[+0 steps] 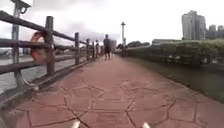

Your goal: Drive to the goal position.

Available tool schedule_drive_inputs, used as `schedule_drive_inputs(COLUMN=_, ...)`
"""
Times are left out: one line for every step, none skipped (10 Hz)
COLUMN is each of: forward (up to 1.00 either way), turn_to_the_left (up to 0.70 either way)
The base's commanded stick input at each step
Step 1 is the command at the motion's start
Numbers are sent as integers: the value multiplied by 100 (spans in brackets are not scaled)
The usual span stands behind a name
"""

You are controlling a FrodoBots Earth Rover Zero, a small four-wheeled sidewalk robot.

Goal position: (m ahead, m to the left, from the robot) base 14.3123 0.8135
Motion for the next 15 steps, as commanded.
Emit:
schedule_drive_inputs(forward=70, turn_to_the_left=0)
schedule_drive_inputs(forward=70, turn_to_the_left=0)
schedule_drive_inputs(forward=70, turn_to_the_left=0)
schedule_drive_inputs(forward=70, turn_to_the_left=0)
schedule_drive_inputs(forward=70, turn_to_the_left=0)
schedule_drive_inputs(forward=70, turn_to_the_left=0)
schedule_drive_inputs(forward=70, turn_to_the_left=0)
schedule_drive_inputs(forward=70, turn_to_the_left=0)
schedule_drive_inputs(forward=70, turn_to_the_left=0)
schedule_drive_inputs(forward=70, turn_to_the_left=0)
schedule_drive_inputs(forward=70, turn_to_the_left=0)
schedule_drive_inputs(forward=70, turn_to_the_left=0)
schedule_drive_inputs(forward=70, turn_to_the_left=0)
schedule_drive_inputs(forward=70, turn_to_the_left=0)
schedule_drive_inputs(forward=70, turn_to_the_left=0)
